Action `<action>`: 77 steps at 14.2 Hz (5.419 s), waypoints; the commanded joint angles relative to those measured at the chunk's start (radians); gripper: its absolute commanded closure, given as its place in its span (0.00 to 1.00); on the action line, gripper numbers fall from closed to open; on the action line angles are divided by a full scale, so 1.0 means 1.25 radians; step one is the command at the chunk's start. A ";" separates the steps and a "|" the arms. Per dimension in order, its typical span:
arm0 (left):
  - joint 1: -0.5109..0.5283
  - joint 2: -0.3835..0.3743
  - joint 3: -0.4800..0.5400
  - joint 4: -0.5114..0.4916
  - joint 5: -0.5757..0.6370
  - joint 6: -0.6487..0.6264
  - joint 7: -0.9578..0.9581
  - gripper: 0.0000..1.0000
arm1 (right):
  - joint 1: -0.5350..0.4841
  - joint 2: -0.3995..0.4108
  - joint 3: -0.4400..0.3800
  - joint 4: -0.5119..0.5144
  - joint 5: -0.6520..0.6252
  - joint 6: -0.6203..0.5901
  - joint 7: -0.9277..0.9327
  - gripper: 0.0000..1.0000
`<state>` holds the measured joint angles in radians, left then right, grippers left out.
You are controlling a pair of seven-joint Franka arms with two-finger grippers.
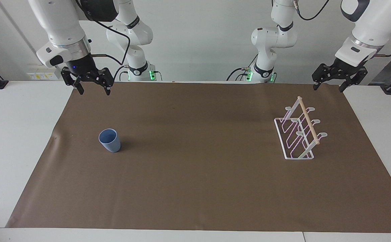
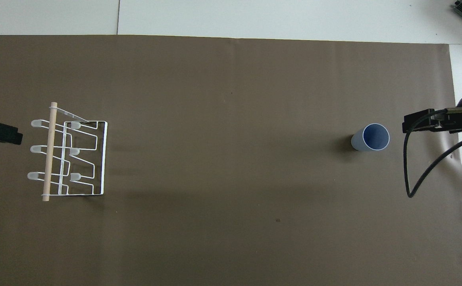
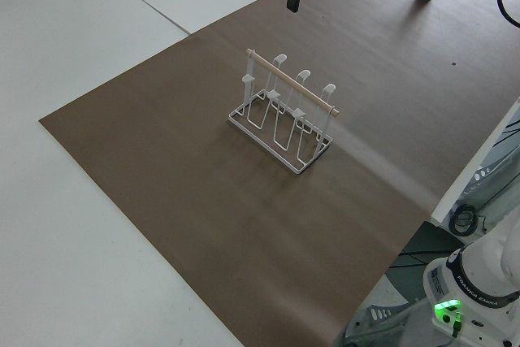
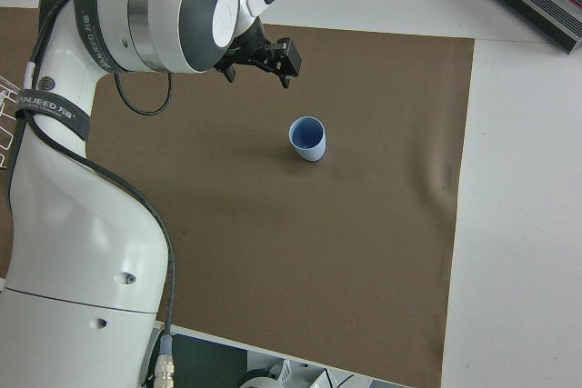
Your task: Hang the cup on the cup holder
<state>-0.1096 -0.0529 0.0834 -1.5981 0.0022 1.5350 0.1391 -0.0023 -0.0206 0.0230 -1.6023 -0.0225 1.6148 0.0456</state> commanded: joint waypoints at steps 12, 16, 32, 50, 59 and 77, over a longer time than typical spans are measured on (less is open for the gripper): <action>0.075 -0.021 -0.089 -0.021 0.011 -0.002 0.009 0.00 | -0.005 -0.034 0.004 -0.054 0.000 0.026 0.013 0.00; 0.069 -0.021 -0.090 -0.022 0.011 0.003 0.007 0.00 | -0.015 -0.060 0.002 -0.113 0.003 0.059 0.000 0.00; 0.078 -0.023 -0.086 -0.022 0.011 -0.011 0.002 0.00 | -0.111 0.081 -0.005 -0.378 0.105 0.519 -0.254 0.00; 0.078 -0.023 -0.088 -0.021 0.011 -0.011 0.002 0.00 | -0.117 0.099 -0.004 -0.425 0.149 0.592 -0.299 1.00; 0.078 -0.023 -0.088 -0.021 0.011 -0.011 0.002 0.00 | -0.068 0.061 0.005 -0.233 0.228 0.355 -0.269 1.00; 0.008 -0.037 -0.097 -0.074 -0.114 0.119 0.405 0.00 | -0.024 -0.026 0.033 -0.280 0.993 0.088 -0.202 1.00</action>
<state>-0.0673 -0.0648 -0.0457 -1.6427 -0.0955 1.6343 0.5226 -0.0321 0.0049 0.0611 -1.8652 1.1361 1.7267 -0.2222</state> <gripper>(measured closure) 0.000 0.956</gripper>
